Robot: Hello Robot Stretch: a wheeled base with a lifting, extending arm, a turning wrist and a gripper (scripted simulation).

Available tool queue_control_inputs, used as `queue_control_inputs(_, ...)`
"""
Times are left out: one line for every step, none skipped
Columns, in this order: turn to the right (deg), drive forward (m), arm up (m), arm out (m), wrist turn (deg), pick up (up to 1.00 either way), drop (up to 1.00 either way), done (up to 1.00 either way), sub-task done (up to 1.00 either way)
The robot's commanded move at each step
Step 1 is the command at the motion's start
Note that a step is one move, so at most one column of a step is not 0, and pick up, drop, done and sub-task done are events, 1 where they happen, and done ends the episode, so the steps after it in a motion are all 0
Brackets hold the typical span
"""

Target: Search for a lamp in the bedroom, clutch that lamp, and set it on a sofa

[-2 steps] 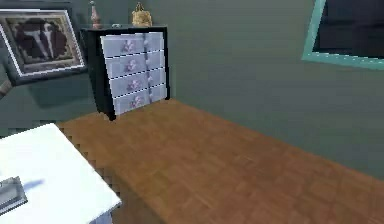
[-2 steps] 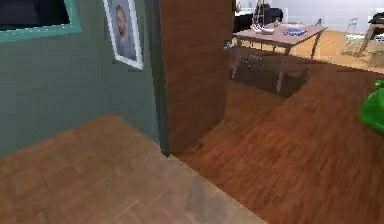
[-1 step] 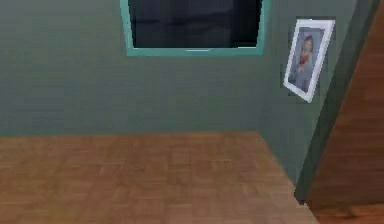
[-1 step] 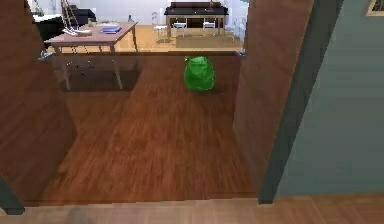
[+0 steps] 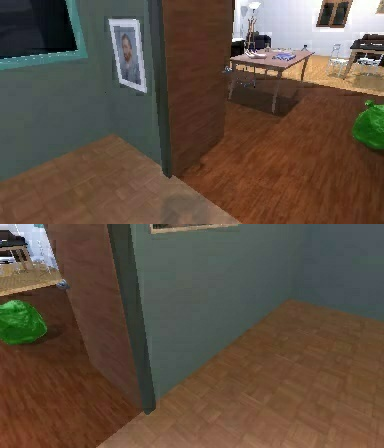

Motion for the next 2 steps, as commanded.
queue_control_inputs(6.0,0.0,0.0,0.0,0.0,0.0,0.0,0.0,0.0)
queue_control_inputs(0.0,0.2,0.0,0.0,0.0,0.0,0.0,0.0,0.0)
